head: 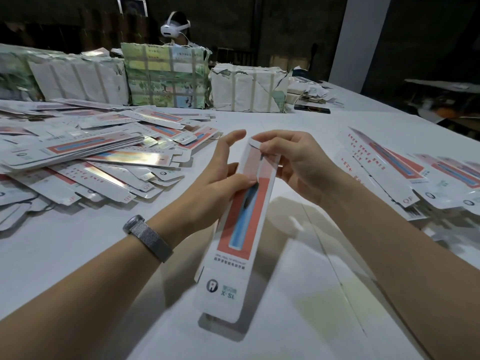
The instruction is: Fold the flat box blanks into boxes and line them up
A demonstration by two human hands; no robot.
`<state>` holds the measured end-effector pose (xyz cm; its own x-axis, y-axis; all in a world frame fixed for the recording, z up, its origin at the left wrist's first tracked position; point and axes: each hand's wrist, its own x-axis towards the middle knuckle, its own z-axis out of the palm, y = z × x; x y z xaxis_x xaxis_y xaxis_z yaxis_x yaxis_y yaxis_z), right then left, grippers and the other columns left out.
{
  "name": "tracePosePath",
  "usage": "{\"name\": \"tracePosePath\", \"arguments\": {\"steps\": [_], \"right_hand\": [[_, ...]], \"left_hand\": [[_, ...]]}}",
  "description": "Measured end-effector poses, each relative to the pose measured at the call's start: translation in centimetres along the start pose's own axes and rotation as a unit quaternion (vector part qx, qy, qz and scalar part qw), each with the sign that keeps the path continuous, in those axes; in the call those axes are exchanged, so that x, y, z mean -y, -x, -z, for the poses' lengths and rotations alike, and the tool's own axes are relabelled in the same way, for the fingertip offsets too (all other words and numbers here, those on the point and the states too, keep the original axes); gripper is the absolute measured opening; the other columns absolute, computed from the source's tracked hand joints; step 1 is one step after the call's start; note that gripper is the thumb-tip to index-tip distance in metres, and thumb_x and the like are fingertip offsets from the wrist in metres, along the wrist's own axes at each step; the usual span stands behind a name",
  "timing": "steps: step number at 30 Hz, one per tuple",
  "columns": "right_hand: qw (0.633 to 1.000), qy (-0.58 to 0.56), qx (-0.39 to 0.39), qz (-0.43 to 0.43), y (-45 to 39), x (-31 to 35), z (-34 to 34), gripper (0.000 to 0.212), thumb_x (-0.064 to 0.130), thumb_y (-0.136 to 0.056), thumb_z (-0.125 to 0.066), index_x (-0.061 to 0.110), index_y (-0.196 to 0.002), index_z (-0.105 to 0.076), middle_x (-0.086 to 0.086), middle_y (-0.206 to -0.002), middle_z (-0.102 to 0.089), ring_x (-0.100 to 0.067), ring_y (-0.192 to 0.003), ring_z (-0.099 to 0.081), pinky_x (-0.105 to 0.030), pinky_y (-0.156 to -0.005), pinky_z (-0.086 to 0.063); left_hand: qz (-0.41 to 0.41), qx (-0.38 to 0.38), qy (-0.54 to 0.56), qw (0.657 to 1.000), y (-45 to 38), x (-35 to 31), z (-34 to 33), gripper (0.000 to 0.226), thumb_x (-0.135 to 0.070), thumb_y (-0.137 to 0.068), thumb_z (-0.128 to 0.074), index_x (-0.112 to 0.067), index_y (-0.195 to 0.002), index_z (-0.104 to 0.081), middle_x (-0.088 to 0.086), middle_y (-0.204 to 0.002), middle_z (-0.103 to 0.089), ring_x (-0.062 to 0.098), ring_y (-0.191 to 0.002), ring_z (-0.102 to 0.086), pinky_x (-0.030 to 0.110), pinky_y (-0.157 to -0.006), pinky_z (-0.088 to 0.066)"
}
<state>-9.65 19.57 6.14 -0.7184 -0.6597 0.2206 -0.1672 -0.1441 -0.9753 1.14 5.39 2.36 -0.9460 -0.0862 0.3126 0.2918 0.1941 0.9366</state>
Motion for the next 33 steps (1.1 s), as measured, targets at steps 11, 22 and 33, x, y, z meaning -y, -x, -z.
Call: {"name": "tracePosePath", "arguments": {"steps": [11, 22, 33], "right_hand": [[0.996, 0.038, -0.070, 0.049, -0.1, 0.1, -0.1, 0.020, -0.001, -0.088, -0.058, 0.009, -0.079, -0.074, -0.002, -0.067, -0.068, -0.012, -0.061, -0.063, -0.027, -0.050, -0.051], [0.996, 0.071, -0.037, 0.029, 0.0, 0.4, 0.5, 0.021, -0.002, -0.089, -0.056, 0.004, -0.076, -0.072, 0.001, -0.067, -0.069, -0.009, -0.059, -0.061, -0.025, -0.051, -0.051], [0.998, 0.047, -0.002, 0.050, 0.3, 0.4, 0.4, 0.021, 0.002, -0.090, -0.058, 0.010, -0.072, -0.066, 0.000, -0.066, -0.064, -0.012, -0.062, -0.060, -0.028, -0.054, -0.052]], "left_hand": [[-0.012, -0.004, -0.028, 1.000, 0.3, -0.7, -0.3, 0.071, -0.026, -0.082, -0.054, -0.040, -0.148, -0.031, 0.010, -0.114, -0.067, 0.012, -0.084, -0.067, 0.024, -0.077, -0.055], [-0.018, -0.006, -0.025, 1.000, 0.1, -0.4, 0.3, 0.069, -0.018, -0.076, -0.057, -0.046, -0.139, -0.047, 0.013, -0.111, -0.069, 0.028, -0.088, -0.066, 0.027, -0.075, -0.055], [-0.017, 0.003, -0.003, 1.000, 0.1, -1.2, 0.5, 0.060, -0.016, -0.077, -0.055, -0.045, -0.129, -0.050, 0.021, -0.096, -0.066, 0.020, -0.069, -0.061, 0.022, -0.065, -0.052]]}}
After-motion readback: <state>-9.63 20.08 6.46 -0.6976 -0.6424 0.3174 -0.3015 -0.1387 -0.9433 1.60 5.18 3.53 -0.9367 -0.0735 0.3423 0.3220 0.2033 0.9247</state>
